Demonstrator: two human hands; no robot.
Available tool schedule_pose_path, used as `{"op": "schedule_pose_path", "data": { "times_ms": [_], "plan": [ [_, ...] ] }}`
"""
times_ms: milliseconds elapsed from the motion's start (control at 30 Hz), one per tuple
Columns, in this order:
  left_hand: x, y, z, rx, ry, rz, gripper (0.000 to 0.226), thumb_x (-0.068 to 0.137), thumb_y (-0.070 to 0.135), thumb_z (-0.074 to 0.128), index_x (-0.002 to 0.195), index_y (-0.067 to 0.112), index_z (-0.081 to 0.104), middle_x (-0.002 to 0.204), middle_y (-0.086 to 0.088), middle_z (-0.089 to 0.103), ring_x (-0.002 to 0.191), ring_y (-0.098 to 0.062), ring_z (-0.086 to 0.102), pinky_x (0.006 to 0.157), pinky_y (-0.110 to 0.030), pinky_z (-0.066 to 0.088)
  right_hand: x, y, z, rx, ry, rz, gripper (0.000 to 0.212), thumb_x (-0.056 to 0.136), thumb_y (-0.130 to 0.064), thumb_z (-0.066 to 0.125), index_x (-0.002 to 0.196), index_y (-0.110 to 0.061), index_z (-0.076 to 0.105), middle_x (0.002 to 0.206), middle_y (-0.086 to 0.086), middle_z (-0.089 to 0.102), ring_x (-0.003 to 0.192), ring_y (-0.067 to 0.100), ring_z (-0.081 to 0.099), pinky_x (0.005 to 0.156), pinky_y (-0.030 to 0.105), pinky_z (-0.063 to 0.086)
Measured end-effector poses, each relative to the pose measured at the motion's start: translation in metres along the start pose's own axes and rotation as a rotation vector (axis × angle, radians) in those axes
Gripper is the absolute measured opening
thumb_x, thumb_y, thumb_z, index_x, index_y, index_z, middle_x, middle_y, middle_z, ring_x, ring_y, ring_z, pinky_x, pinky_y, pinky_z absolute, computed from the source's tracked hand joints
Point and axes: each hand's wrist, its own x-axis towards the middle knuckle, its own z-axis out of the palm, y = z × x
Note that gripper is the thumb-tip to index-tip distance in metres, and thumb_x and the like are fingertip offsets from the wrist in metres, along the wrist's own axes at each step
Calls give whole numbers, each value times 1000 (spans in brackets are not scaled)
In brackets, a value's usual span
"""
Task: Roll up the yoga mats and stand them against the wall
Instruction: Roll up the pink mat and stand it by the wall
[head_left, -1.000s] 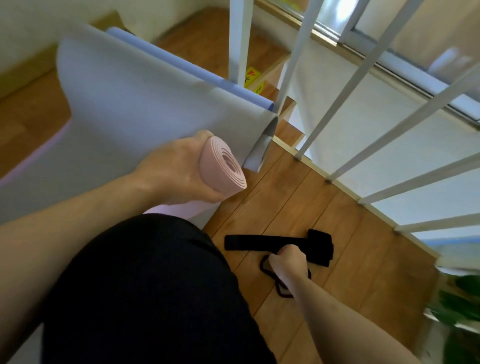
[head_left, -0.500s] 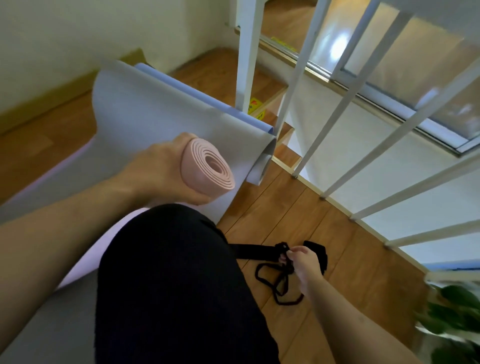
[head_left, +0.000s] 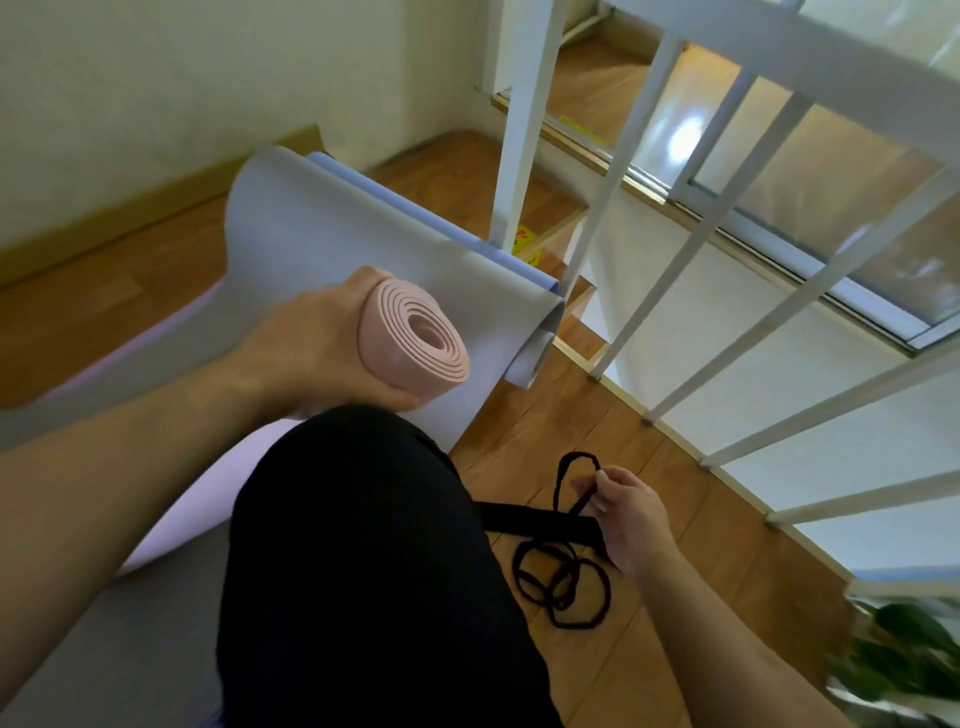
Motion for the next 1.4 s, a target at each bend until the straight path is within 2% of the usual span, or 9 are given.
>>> {"op": "schedule_pose_path", "data": {
  "times_ms": [167, 500, 633, 733, 900, 1067, 1200, 1333, 1400],
  "plan": [
    [-17, 6, -25, -23, 56, -23, 94, 54, 57, 99, 133, 40, 51, 116, 15, 70, 104, -12, 69, 87, -31, 59, -39, -69, 70, 176, -350, -95, 22, 106, -6, 54, 123, 1, 66, 90, 11, 71, 95, 27, 72, 112, 52, 48],
    [-141, -2, -145, -132, 513, -191, 88, 48, 43, 104, 116, 57, 50, 108, 41, 65, 101, 19, 61, 77, 0, 42, -220, -166, 284, 1, -1093, -265, 34, 96, -15, 54, 122, 1, 69, 114, 11, 78, 119, 34, 69, 107, 43, 47],
    [-215, -12, -179, -189, 746, -207, 101, 43, 44, 104, 131, 44, 54, 124, 21, 70, 115, -3, 68, 100, -38, 54, -293, -147, 345, -81, -1271, -292, 39, 98, -5, 45, 126, -1, 71, 125, 16, 76, 126, 28, 69, 109, 36, 51],
    [-262, -16, -191, -239, 861, -198, 101, 51, 17, 106, 136, 31, 54, 126, 14, 71, 117, -6, 68, 100, -33, 55, -338, -119, 380, -283, -1307, -624, 35, 98, 13, 58, 119, -9, 74, 114, 9, 80, 111, 19, 75, 91, 27, 59],
    [-312, -30, -187, -305, 1008, -190, 98, 53, 2, 103, 131, 38, 55, 120, 20, 72, 111, -1, 69, 87, -15, 52, -380, -80, 410, -484, -1313, -999, 45, 90, 16, 69, 120, -16, 78, 124, -4, 78, 122, 12, 70, 103, 33, 56],
    [-340, -48, -180, -359, 1029, -214, 100, 49, 14, 106, 129, 49, 56, 125, 11, 72, 117, -10, 69, 98, -40, 55, -390, -64, 418, -699, -1310, -1005, 52, 78, -23, 86, 129, -26, 75, 127, -8, 76, 125, 11, 68, 111, 50, 53],
    [-344, -51, -183, -392, 1025, -206, 102, 49, 11, 106, 131, 43, 55, 123, 14, 73, 115, -8, 69, 98, -40, 57, -408, -60, 414, -918, -1144, -1275, 67, 58, -56, 87, 121, -62, 64, 129, -19, 62, 123, -7, 58, 105, 18, 46],
    [-342, -57, -183, -418, 1060, -204, 105, 44, 21, 108, 132, 40, 55, 122, 15, 73, 115, -8, 70, 97, -39, 57, -419, -57, 413, -1116, -1138, -1366, 93, 65, -33, 99, 139, -60, 49, 133, -13, 50, 120, -20, 44, 94, -2, 33],
    [-342, -57, -184, -411, 1069, -203, 106, 43, 23, 108, 133, 39, 56, 121, 15, 73, 114, -8, 70, 97, -42, 58, -424, -56, 412, -1109, -1141, -1432, 89, 65, -30, 100, 120, -75, 47, 127, -22, 55, 118, -21, 46, 92, -2, 34]
  ]
}}
